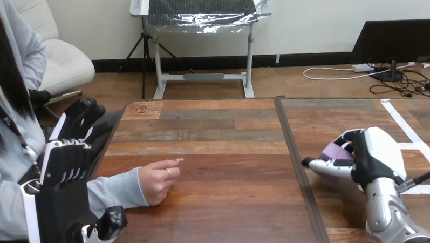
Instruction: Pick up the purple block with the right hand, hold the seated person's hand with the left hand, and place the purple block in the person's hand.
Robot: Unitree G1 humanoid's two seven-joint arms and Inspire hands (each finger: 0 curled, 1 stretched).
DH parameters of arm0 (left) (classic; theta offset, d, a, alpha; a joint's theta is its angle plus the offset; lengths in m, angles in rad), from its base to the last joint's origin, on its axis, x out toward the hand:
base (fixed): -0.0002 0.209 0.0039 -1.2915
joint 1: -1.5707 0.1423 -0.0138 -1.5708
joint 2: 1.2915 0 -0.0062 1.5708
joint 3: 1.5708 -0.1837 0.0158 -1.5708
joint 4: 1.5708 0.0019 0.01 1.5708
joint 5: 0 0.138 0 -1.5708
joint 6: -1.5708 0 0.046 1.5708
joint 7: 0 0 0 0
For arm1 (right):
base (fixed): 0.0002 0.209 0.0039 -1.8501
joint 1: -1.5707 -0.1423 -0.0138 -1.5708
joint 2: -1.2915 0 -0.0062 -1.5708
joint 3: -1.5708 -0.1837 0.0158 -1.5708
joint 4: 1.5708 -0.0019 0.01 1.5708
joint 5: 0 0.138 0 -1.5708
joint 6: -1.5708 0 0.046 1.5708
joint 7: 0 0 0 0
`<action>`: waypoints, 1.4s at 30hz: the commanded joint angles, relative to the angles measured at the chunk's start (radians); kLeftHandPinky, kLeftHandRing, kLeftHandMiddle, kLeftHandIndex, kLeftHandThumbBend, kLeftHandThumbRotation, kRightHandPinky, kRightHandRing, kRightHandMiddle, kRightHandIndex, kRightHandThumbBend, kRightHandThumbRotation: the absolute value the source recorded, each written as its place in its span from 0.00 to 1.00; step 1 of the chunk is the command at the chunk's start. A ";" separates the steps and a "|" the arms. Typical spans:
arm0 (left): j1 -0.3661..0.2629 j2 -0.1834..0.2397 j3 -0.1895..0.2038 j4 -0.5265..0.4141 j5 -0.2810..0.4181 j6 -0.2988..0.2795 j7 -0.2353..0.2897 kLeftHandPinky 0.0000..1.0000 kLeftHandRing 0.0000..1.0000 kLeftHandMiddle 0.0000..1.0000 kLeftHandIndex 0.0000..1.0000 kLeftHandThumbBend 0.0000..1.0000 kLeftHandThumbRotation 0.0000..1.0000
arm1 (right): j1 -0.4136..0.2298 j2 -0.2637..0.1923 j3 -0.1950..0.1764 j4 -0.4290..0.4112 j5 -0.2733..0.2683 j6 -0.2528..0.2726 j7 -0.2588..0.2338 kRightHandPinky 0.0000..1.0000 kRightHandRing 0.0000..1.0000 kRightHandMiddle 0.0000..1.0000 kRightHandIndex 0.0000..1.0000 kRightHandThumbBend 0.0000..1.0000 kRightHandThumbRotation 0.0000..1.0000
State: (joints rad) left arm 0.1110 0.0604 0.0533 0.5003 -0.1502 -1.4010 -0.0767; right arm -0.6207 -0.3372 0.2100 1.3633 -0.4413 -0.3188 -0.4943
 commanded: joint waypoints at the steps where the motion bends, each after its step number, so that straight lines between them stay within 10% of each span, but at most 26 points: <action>1: -0.035 0.007 -0.006 -0.042 -0.005 -0.008 -0.008 0.77 0.84 0.86 0.85 1.00 0.72 | -0.069 0.009 -0.043 -0.019 0.033 -0.032 -0.018 0.11 0.15 0.22 0.27 0.37 0.27; 19: -0.026 0.000 0.033 -0.077 0.060 0.085 -0.001 0.78 0.85 0.87 0.85 1.00 0.71 | -0.121 0.044 -0.128 -0.051 0.137 -0.074 0.066 0.06 0.09 0.15 0.18 0.33 0.38; 30: -0.029 -0.015 0.142 -0.091 0.242 0.155 0.067 0.76 0.84 0.87 0.85 1.00 0.74 | -0.134 0.053 -0.148 -0.072 0.168 -0.130 0.079 0.03 0.07 0.12 0.14 0.30 0.30; 42: -0.029 0.033 0.171 -0.090 0.356 0.207 0.109 0.79 0.88 0.90 0.89 1.00 0.72 | -0.149 0.063 -0.169 -0.085 0.190 -0.138 0.098 0.02 0.06 0.11 0.19 0.27 0.30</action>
State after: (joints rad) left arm 0.1157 0.0649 0.2042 0.4571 0.1579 -1.2131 0.0150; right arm -0.6494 -0.2723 0.0625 1.3346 -0.2702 -0.4231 -0.4058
